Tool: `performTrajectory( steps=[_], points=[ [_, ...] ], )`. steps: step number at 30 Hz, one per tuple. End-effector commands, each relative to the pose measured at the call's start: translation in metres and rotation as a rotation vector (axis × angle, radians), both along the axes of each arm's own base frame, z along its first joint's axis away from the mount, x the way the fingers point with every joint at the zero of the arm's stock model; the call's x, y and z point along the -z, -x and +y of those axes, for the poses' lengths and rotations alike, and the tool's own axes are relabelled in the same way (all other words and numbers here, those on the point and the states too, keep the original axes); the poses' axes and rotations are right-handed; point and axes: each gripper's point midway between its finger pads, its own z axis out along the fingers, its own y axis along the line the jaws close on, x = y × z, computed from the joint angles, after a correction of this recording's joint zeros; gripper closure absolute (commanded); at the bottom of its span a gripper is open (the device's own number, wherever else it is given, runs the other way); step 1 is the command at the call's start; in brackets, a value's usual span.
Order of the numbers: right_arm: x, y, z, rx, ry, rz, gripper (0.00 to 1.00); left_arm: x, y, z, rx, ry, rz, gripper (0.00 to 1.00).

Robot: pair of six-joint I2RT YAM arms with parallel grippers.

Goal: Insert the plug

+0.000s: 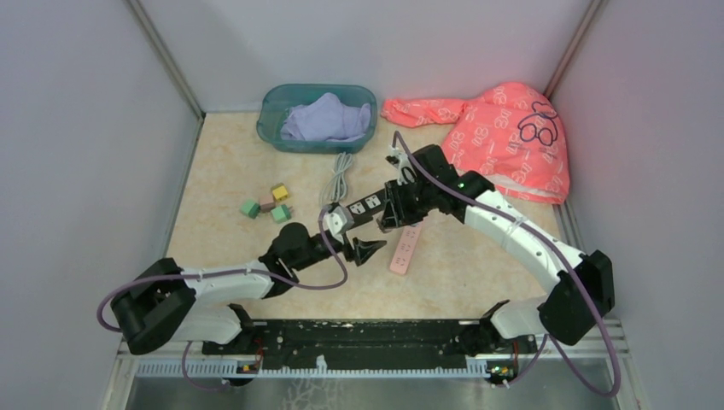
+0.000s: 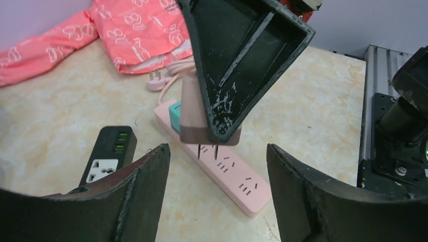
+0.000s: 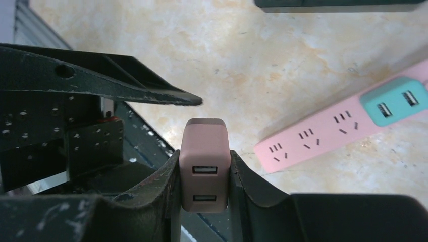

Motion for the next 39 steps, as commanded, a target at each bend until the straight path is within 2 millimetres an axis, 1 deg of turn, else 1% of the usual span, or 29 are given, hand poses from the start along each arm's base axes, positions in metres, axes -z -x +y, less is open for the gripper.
performTrajectory(
  steps=[1,7,10,15,22,25,27,34,39],
  points=[
    [-0.011,-0.022,-0.011,0.164,0.027,-0.127,1.00,0.019,0.001,0.009,-0.054,-0.028,0.134,0.24],
    [0.014,-0.031,-0.034,0.348,0.134,-0.122,1.00,0.044,-0.002,0.015,-0.124,-0.069,0.309,0.25],
    [0.023,-0.035,-0.044,0.427,0.174,-0.126,1.00,0.056,-0.004,0.016,-0.163,-0.083,0.393,0.26],
    [0.038,-0.038,-0.056,0.535,0.224,-0.122,1.00,0.071,-0.006,0.009,-0.187,-0.098,0.519,0.29],
    [0.059,-0.039,-0.062,0.627,0.267,-0.072,1.00,0.087,-0.007,-0.011,-0.161,-0.123,0.629,0.31],
    [0.067,-0.039,-0.064,0.661,0.283,-0.056,1.00,0.099,-0.006,-0.020,-0.141,-0.152,0.668,0.32],
    [0.072,-0.040,-0.065,0.681,0.288,-0.052,1.00,0.108,-0.006,-0.024,-0.137,-0.176,0.692,0.34],
    [0.084,-0.041,-0.069,0.725,0.307,-0.054,1.00,0.129,-0.006,-0.034,-0.139,-0.236,0.784,0.39],
    [0.092,-0.043,-0.064,0.738,0.303,-0.040,1.00,0.141,-0.003,-0.043,-0.123,-0.262,0.853,0.43]
  ],
)
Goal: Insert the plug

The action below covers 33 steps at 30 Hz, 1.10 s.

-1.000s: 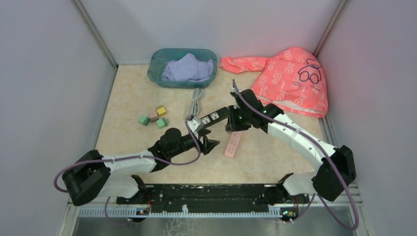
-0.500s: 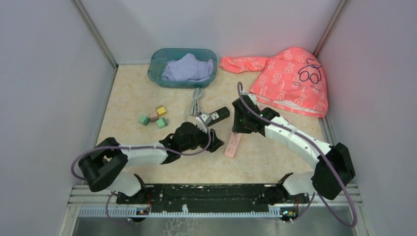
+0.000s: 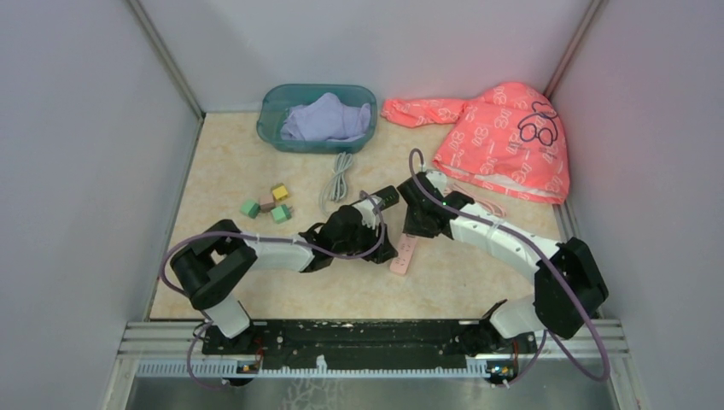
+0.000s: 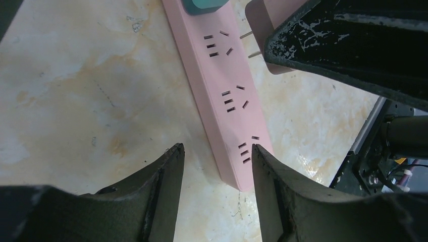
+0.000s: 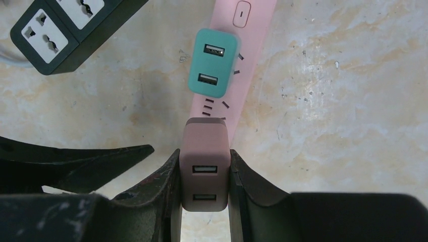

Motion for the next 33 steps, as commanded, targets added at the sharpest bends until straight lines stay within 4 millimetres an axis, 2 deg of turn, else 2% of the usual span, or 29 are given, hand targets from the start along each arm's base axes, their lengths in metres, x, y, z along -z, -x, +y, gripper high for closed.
performTrajectory(
  steps=[1,15,33],
  points=[
    [-0.001,-0.011,0.010,0.034,-0.029,-0.053,1.00,0.007,0.008,-0.011,0.031,-0.002,0.085,0.44],
    [0.019,-0.014,0.008,0.089,0.028,-0.054,1.00,0.032,0.018,-0.007,-0.008,-0.042,0.216,0.57],
    [0.035,-0.013,0.009,0.108,0.060,-0.011,1.00,0.035,0.023,-0.009,0.011,-0.032,0.242,0.61]
  ],
)
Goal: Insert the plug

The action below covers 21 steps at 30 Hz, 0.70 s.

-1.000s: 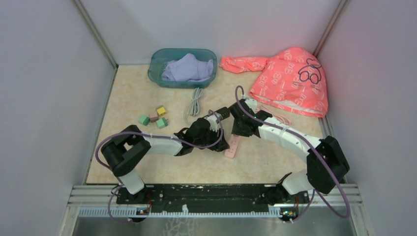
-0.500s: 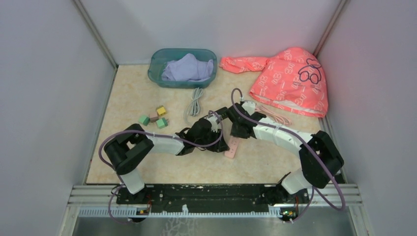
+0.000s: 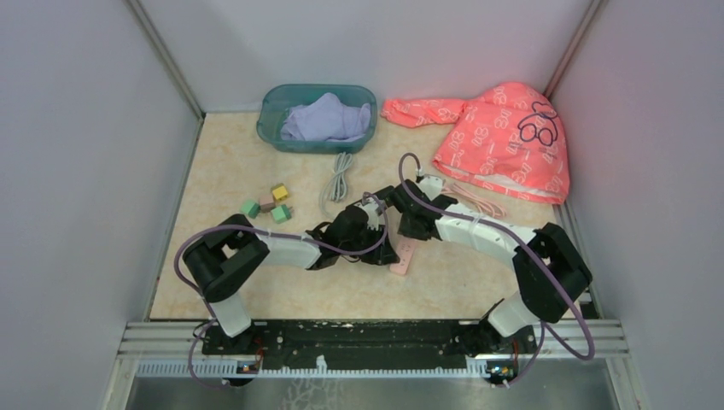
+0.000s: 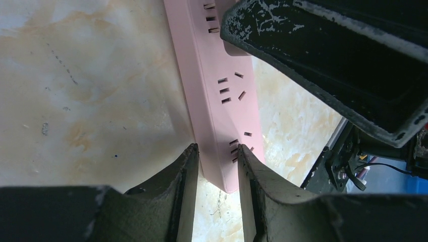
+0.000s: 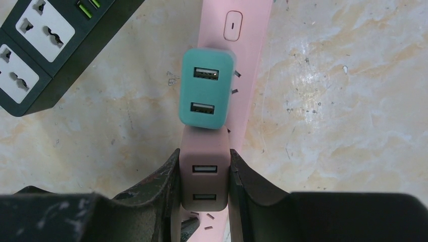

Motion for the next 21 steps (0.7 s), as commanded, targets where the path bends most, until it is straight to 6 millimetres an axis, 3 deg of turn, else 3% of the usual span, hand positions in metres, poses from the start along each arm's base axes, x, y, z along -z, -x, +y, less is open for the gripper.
performTrajectory(
  steps=[1,8,18,21],
  points=[
    [0.005,0.001,0.003,0.000,0.026,0.018,1.00,0.014,0.007,0.002,0.021,-0.038,0.026,0.61],
    [0.016,0.007,-0.006,0.047,0.106,0.099,1.00,0.013,0.008,0.000,0.028,-0.026,0.031,0.62],
    [0.024,0.007,-0.001,0.075,0.097,0.113,1.00,0.011,0.006,0.003,0.003,-0.019,0.029,0.63],
    [0.037,0.009,-0.003,0.078,0.130,0.146,1.00,0.011,0.007,0.004,-0.005,-0.018,0.031,0.64]
  ],
)
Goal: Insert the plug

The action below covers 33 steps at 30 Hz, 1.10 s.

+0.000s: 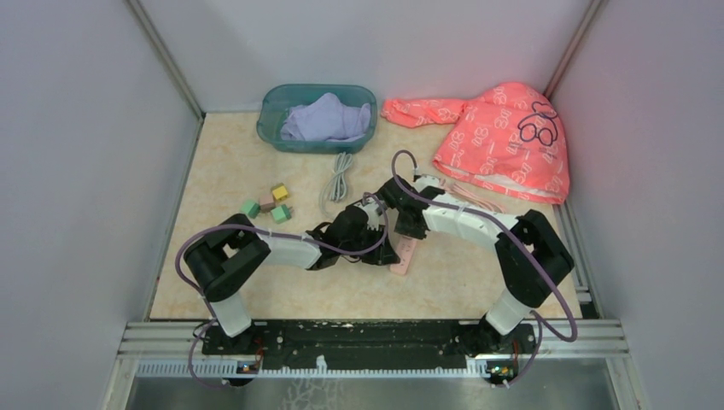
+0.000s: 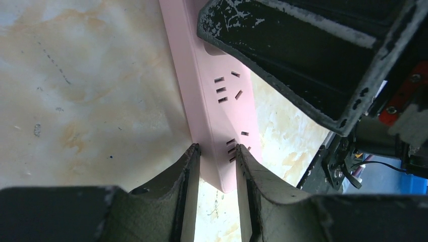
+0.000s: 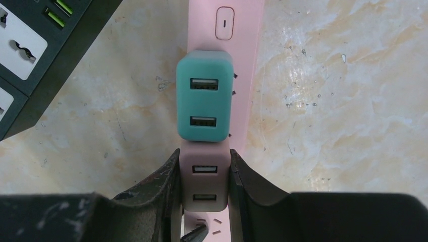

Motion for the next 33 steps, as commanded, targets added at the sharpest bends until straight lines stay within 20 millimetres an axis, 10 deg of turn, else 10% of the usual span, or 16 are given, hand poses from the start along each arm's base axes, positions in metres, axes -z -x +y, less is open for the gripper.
performTrajectory(
  steps=[1,20,27,33],
  points=[
    [0.029,0.012,-0.005,0.000,0.078,0.081,1.00,0.011,0.004,0.007,-0.017,-0.032,0.022,0.64],
    [0.076,0.029,-0.012,-0.008,0.181,0.200,1.00,0.009,0.002,0.021,-0.092,-0.032,0.009,0.65],
    [0.039,0.009,0.004,-0.023,0.102,0.098,1.00,0.001,-0.002,0.033,-0.138,-0.053,-0.030,0.60],
    [0.000,-0.007,0.011,-0.031,0.048,-0.016,0.74,-0.005,-0.008,0.052,-0.196,-0.109,-0.076,0.54]
  ],
)
